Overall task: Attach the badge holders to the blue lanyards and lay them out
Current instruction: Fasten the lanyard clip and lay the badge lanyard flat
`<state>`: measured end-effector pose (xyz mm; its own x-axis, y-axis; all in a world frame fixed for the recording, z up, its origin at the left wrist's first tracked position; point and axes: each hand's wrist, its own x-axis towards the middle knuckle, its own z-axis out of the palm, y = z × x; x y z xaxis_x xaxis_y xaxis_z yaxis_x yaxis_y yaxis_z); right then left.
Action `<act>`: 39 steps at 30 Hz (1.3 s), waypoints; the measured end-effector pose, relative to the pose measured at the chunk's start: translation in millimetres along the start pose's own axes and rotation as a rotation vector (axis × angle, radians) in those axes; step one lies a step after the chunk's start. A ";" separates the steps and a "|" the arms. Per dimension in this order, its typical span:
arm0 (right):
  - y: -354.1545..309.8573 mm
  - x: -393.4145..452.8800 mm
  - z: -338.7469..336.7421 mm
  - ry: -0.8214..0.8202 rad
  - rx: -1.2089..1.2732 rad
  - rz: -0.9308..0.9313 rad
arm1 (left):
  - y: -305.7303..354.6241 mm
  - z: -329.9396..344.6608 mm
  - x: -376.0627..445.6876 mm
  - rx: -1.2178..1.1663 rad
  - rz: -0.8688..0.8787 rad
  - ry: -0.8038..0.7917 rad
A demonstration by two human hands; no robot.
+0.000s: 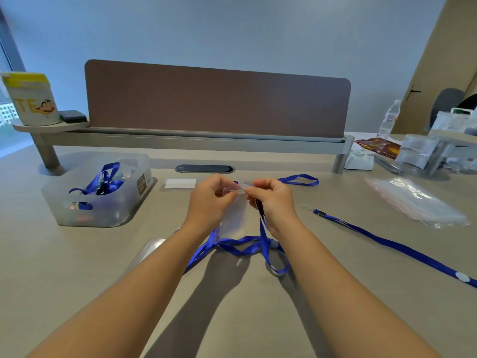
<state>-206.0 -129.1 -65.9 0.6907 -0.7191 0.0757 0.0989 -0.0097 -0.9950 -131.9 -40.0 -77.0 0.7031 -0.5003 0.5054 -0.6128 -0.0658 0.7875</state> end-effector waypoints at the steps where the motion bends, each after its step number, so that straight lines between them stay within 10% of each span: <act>1: 0.3 0.4 2.1 -0.008 0.033 0.018 | -2.1 -0.7 -0.3 -0.009 -0.006 -0.002; 24: -3.8 1.4 -3.5 -0.158 -0.054 0.379 | 2.9 -5.4 -2.2 0.223 0.104 -0.125; 39: -0.2 5.2 -3.6 -0.151 -0.305 0.014 | 0.2 -0.7 6.3 0.149 -0.009 -0.171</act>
<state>-205.0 -135.3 -65.5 0.7913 -0.6096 0.0479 -0.1145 -0.2247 -0.9677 -127.3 -42.6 -73.3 0.6448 -0.6375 0.4217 -0.6624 -0.1907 0.7245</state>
